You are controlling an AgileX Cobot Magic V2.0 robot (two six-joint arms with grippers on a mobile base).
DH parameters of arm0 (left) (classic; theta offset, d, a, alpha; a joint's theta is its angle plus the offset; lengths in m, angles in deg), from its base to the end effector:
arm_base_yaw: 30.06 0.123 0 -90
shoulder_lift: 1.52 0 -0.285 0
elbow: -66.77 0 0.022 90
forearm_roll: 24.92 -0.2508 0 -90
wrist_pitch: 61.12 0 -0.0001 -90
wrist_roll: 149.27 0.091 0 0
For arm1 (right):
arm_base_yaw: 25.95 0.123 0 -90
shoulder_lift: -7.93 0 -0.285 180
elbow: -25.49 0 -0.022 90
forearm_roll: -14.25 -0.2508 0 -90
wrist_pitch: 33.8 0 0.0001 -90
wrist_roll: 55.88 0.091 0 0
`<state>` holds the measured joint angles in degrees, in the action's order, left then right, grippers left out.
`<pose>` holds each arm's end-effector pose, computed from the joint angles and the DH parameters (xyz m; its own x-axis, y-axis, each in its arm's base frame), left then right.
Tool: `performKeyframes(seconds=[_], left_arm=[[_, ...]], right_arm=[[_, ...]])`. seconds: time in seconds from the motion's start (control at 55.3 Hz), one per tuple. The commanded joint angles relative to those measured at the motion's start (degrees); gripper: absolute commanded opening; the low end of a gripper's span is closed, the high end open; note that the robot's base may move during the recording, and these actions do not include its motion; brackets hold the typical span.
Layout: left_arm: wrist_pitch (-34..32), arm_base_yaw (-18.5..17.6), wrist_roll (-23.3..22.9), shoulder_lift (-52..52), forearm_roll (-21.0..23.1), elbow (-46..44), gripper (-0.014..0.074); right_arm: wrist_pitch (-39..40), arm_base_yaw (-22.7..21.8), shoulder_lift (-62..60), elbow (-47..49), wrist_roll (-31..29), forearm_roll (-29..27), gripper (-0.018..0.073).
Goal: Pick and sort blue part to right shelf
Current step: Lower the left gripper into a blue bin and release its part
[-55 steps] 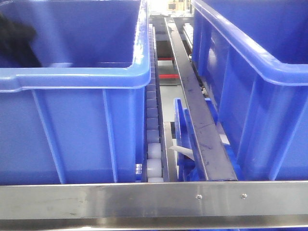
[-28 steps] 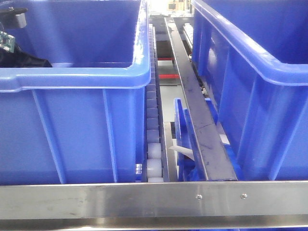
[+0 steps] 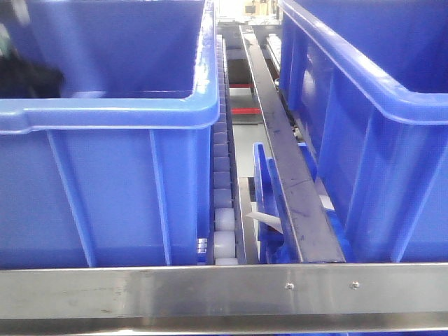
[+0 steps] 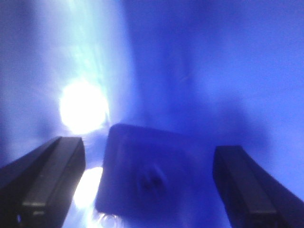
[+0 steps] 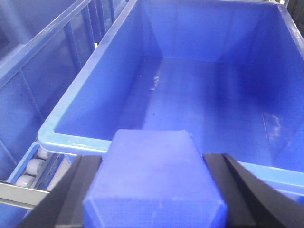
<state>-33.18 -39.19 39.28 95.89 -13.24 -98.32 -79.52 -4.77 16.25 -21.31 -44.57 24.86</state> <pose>0.3299 -0.0618 0.2615 -0.7602 0.0905 -0.6433 0.1947 0.9765 -0.0927 0.0042 -0.0112 0.3094 -0.1830 0.0006 -0.9831 -0.2254 0.9733 0.0426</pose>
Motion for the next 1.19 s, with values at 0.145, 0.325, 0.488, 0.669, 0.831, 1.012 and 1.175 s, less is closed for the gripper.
performKeyframes(seconds=[0.145, 0.325, 0.488, 0.669, 0.831, 1.012, 1.175], left_arm=[[-1.6, 0.0, 0.0, -17.8, 0.9, -0.2, 0.0449], [-1.9, 0.0, 0.0, -29.3, 0.4, 4.9, 0.0263], [-3.2, 0.0, 0.0, -39.9, 0.3, 11.4, 0.0141], [-3.3, 0.0, 0.0, -51.9, -0.1, 18.2, 0.0125], [-1.6, 0.0, -0.1, -61.1, -0.6, 22.7, 0.0125], [1.5, 0.0, -0.1, -67.0, -1.2, 25.2, 0.0125], [1.5, 0.0, -0.1, -67.7, -1.3, 26.4, 0.0125]], right_arm=[[5.1, 0.0, 1.1, 1.5, -0.4, 1.0, 0.0342], [4.0, 0.0, 1.1, 1.5, -0.4, 1.0, 0.0342], [2.7, 0.0, 1.1, 1.5, -0.4, 1.0, 0.0342], [3.2, 0.0, 3.3, 1.6, 2.1, 1.0, 0.0339], [3.1, 0.0, 13.1, 4.7, 5.5, 1.2, 0.0339], [2.1, 0.0, 29.5, 15.7, 5.9, 1.2, 0.0339], [-3.4, -0.4, 43.2, 27.6, 5.9, 2.3, 0.0339]])
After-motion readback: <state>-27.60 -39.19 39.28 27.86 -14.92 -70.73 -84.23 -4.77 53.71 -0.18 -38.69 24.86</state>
